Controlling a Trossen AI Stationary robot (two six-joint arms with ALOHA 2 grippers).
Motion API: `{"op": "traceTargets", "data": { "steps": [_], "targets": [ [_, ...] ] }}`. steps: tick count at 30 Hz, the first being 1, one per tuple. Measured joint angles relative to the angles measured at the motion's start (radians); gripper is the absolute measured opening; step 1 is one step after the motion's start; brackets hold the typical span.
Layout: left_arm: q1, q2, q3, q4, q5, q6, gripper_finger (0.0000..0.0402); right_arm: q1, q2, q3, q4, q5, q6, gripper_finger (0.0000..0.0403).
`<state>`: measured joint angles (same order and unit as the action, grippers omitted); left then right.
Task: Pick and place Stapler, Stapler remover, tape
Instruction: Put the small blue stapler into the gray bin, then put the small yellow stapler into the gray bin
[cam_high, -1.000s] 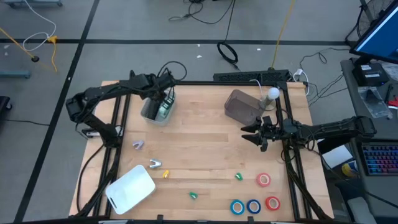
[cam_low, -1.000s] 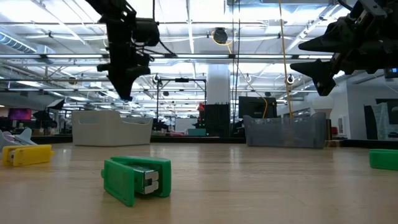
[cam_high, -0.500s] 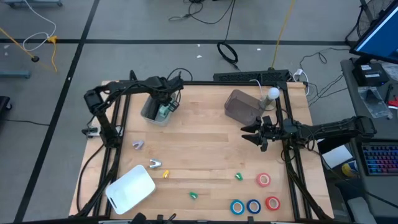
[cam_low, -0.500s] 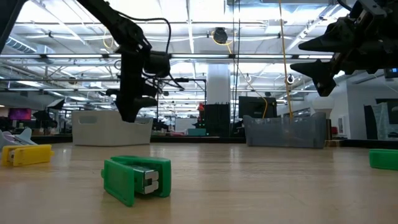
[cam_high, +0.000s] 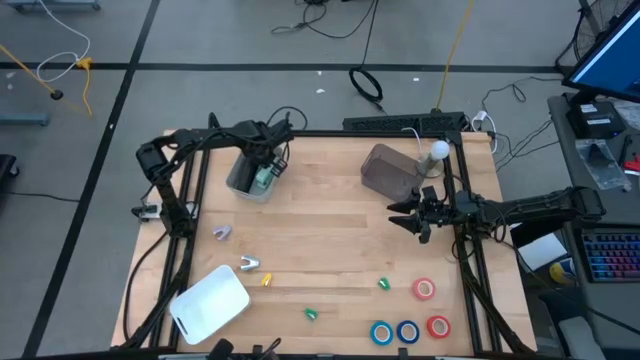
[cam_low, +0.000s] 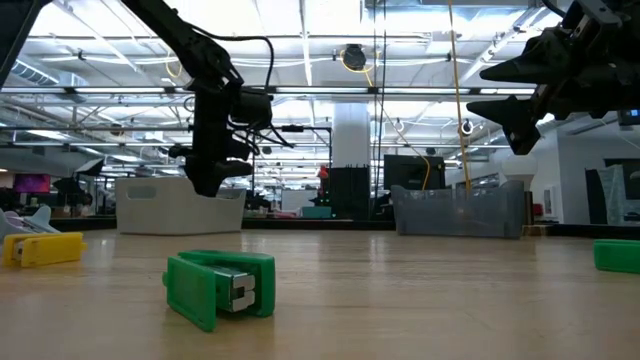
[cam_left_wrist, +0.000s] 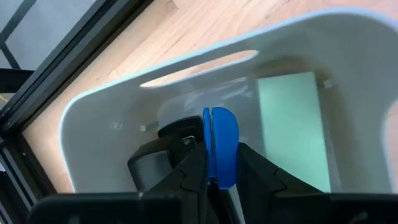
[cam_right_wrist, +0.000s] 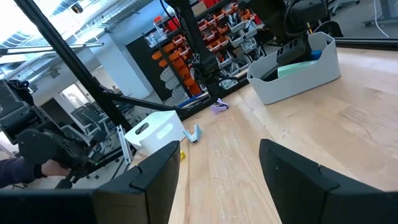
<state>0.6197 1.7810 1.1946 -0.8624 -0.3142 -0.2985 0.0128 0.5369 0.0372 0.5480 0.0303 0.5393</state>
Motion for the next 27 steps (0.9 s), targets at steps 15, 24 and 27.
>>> {"op": "traceTargets", "data": {
  "steps": [15, 24, 27],
  "targets": [
    [0.0, 0.0, 0.0, 0.003, 0.002, 0.005, 0.0118, 0.0, 0.0, 0.0, 0.0, 0.0, 0.0, 0.0212],
    [0.0, 0.0, 0.006, -0.002, 0.01, -0.003, 0.0117, 0.0, 0.0, 0.0, 0.0, 0.0, 0.0, 0.0212],
    [0.0, -0.001, 0.04, -0.029, 0.064, -0.001, 0.0117, 0.0, 0.0, 0.0, 0.0, 0.0, 0.0, 0.0212]
  ]
}}
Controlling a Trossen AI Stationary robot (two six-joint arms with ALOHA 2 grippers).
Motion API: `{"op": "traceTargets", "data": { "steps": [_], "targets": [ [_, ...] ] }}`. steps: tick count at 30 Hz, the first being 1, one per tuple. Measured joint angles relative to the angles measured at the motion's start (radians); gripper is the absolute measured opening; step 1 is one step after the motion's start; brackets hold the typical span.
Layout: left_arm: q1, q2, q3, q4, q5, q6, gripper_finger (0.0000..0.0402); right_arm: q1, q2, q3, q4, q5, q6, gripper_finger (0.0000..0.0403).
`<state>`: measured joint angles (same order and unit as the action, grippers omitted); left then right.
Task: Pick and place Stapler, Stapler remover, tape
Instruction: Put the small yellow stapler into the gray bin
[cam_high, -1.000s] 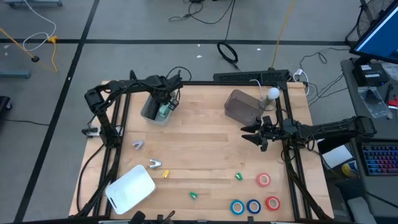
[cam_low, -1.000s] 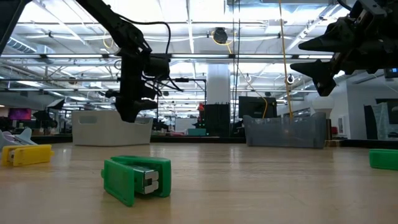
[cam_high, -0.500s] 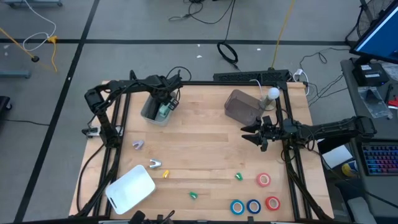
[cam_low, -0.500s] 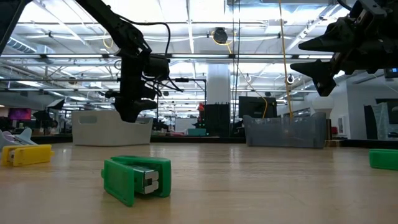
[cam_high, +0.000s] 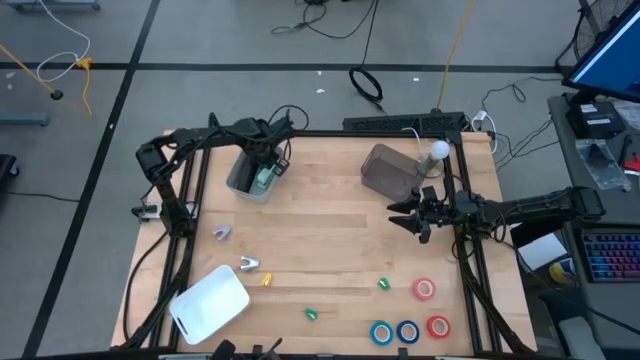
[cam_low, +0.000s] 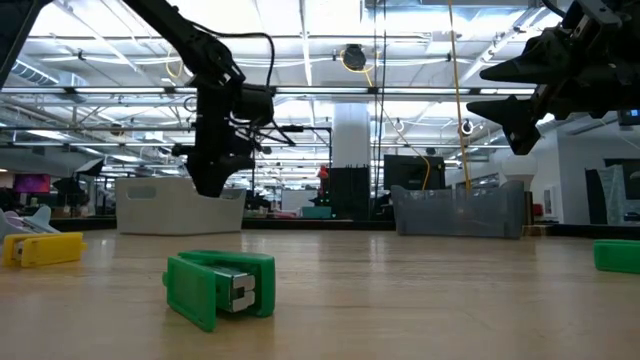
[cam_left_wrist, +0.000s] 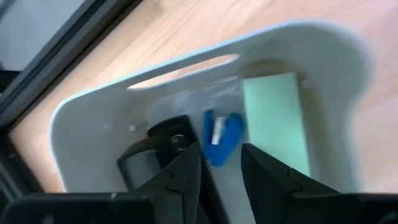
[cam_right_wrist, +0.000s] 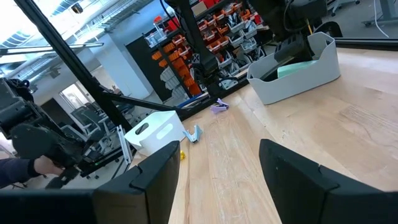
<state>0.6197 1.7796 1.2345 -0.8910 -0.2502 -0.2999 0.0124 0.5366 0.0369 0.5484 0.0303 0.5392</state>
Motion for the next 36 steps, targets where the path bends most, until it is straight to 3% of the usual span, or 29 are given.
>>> {"op": "traceTargets", "data": {
  "steps": [6, 10, 14, 21, 27, 36],
  "targets": [
    [-0.031, -0.058, 0.084, -0.121, 0.112, -0.017, 0.0117, 0.0, 0.0, 0.0, 0.0, 0.0, 0.0, 0.0212],
    [-0.097, -0.143, 0.094, -0.136, 0.231, -0.023, 0.0117, 0.0, 0.0, 0.0, 0.0, 0.0, 0.0, 0.0212],
    [-0.188, -0.223, 0.094, -0.152, 0.269, -0.067, 0.0118, 0.0, 0.0, 0.0, 0.006, 0.0, 0.0, 0.0212],
    [-0.393, -0.32, 0.094, -0.153, 0.277, -0.28, 0.0118, 0.0, 0.0, 0.0, 0.036, -0.001, 0.084, 0.0212],
    [-0.603, -0.332, 0.093, -0.148, 0.271, -0.407, 0.0118, 0.0, 0.001, 0.0, 0.069, -0.001, 0.13, 0.0212],
    [-0.903, -0.315, 0.093, -0.042, 0.114, -0.653, 0.0118, 0.0, 0.001, 0.0, 0.085, -0.003, 0.13, 0.0212]
  ]
}}
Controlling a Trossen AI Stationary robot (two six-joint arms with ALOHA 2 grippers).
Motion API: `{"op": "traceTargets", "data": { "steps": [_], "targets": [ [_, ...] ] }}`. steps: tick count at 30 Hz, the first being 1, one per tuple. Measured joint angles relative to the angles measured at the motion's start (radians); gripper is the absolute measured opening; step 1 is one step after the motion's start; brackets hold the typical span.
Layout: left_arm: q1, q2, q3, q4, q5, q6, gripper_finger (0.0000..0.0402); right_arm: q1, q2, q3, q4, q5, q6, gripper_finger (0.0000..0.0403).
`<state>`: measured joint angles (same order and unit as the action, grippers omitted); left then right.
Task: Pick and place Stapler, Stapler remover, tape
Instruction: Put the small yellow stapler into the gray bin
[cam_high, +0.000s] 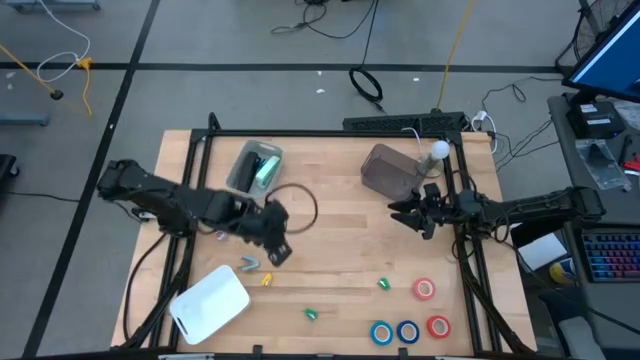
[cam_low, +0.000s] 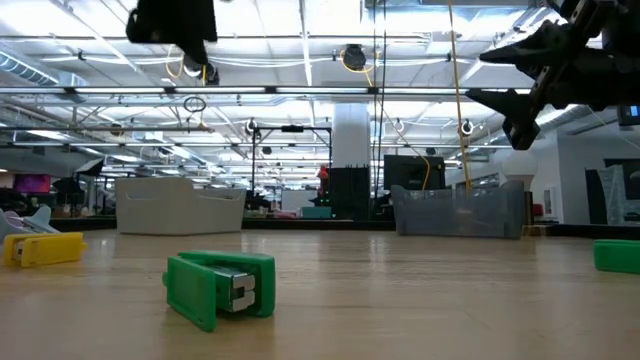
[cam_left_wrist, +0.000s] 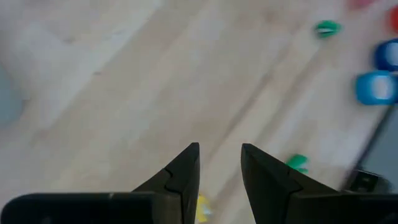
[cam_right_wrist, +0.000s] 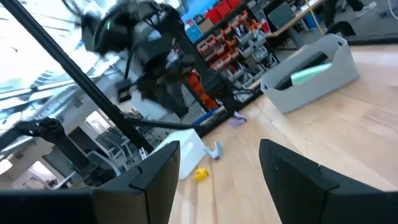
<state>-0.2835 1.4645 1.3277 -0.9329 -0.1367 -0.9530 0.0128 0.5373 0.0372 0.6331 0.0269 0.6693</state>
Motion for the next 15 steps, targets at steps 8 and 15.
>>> {"op": "traceTargets", "data": {
  "steps": [8, 15],
  "targets": [
    [-0.186, 0.033, 0.0, 0.129, -0.048, -0.063, 0.0118, 0.0, -0.001, 0.0, 0.047, -0.003, 0.03, 0.0212],
    [-0.223, 0.141, -0.001, 0.112, 0.019, -0.266, 0.0118, 0.0, 0.0, 0.0, 0.043, -0.003, 0.023, 0.0212]
  ]
}}
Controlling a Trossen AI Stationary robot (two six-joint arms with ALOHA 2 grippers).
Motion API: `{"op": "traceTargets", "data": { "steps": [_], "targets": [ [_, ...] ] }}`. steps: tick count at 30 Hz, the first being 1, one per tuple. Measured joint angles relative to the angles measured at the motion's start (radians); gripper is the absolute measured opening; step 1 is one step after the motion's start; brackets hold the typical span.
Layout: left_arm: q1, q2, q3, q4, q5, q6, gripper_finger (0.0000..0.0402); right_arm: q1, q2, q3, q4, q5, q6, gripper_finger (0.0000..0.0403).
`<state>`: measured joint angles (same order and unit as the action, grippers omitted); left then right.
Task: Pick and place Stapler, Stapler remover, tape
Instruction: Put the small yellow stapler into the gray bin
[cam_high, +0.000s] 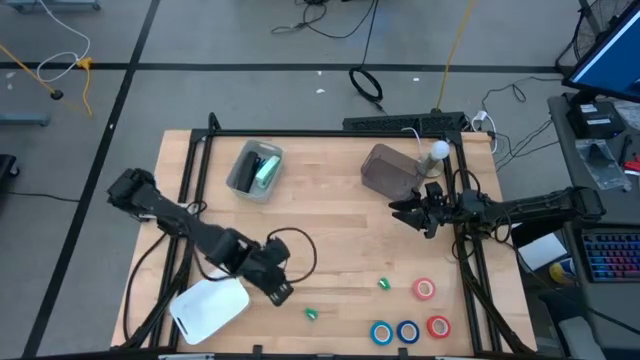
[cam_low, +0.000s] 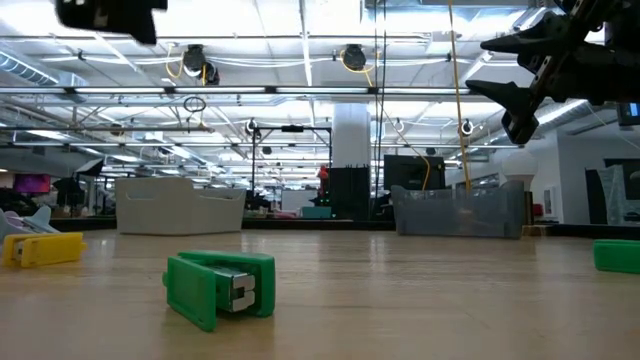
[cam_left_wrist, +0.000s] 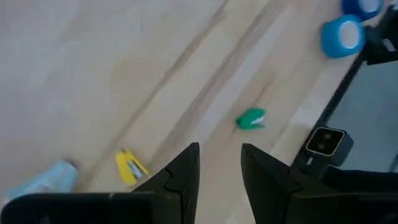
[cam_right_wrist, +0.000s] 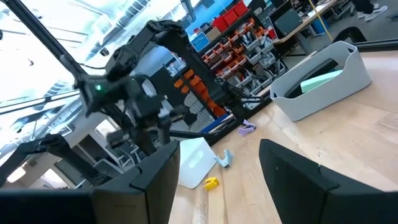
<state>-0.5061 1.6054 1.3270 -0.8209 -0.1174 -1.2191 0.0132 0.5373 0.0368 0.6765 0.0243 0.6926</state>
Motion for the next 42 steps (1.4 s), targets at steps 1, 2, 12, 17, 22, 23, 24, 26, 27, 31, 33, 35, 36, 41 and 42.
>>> {"op": "traceTargets", "data": {
  "steps": [1, 2, 12, 17, 22, 23, 24, 26, 27, 31, 33, 35, 36, 41, 42],
  "targets": [
    [0.002, 0.017, 0.0, -0.003, 0.018, -0.029, 0.0118, 0.0, 0.0, 0.0, 0.0, 0.0, 0.0, 0.0212],
    [0.003, 0.034, 0.0, -0.01, 0.036, -0.053, 0.0118, 0.0, 0.0, 0.0, -0.001, 0.0, 0.0, 0.0212],
    [0.059, 0.184, 0.0, -0.133, 0.214, -0.13, 0.0118, 0.0, 0.0, 0.0, -0.015, 0.001, 0.0, 0.0212],
    [0.06, 0.19, 0.0, -0.199, 0.196, -0.085, 0.0118, 0.0, 0.0, 0.0, -0.023, 0.001, 0.0, 0.0212],
    [0.061, 0.19, 0.0, -0.236, 0.121, -0.149, 0.0118, 0.0, 0.0, 0.0, -0.023, 0.001, 0.0, 0.0212],
    [0.062, 0.19, 0.0, -0.238, 0.117, -0.155, 0.0118, 0.0, 0.0, 0.0, -0.024, 0.001, 0.002, 0.0212],
    [0.061, 0.19, 0.0, -0.236, 0.116, -0.158, 0.0118, 0.0, 0.0, 0.0, -0.024, 0.001, 0.002, 0.0212],
    [0.061, 0.19, 0.0, -0.231, 0.116, -0.175, 0.0118, 0.0, 0.0, 0.0, -0.024, 0.001, 0.002, 0.0212],
    [0.06, 0.19, 0.0, -0.23, 0.116, -0.186, 0.0118, 0.0, 0.0, 0.0, -0.024, 0.001, 0.002, 0.0212],
    [0.061, 0.19, 0.0, -0.224, 0.116, -0.205, 0.0118, 0.0, 0.0, 0.0, -0.024, 0.001, 0.002, 0.0212],
    [0.061, 0.19, 0.0, -0.216, 0.116, -0.209, 0.0118, 0.0, 0.0, 0.0, -0.024, 0.001, 0.002, 0.0212],
    [0.059, 0.19, 0.0, -0.213, 0.116, -0.236, 0.0118, 0.0, 0.0, 0.0, -0.024, 0.001, 0.002, 0.0212],
    [0.059, 0.19, 0.0, -0.214, 0.118, -0.25, 0.0118, 0.0, 0.0, 0.0, -0.024, 0.001, 0.003, 0.0212],
    [0.053, 0.19, 0.0, -0.216, 0.125, -0.254, 0.0118, 0.0, 0.0, 0.0, -0.024, 0.001, 0.003, 0.0212],
    [0.053, 0.19, 0.0, -0.216, 0.125, -0.255, 0.0118, 0.0, 0.0, 0.0, -0.024, 0.001, 0.003, 0.0212]
  ]
}}
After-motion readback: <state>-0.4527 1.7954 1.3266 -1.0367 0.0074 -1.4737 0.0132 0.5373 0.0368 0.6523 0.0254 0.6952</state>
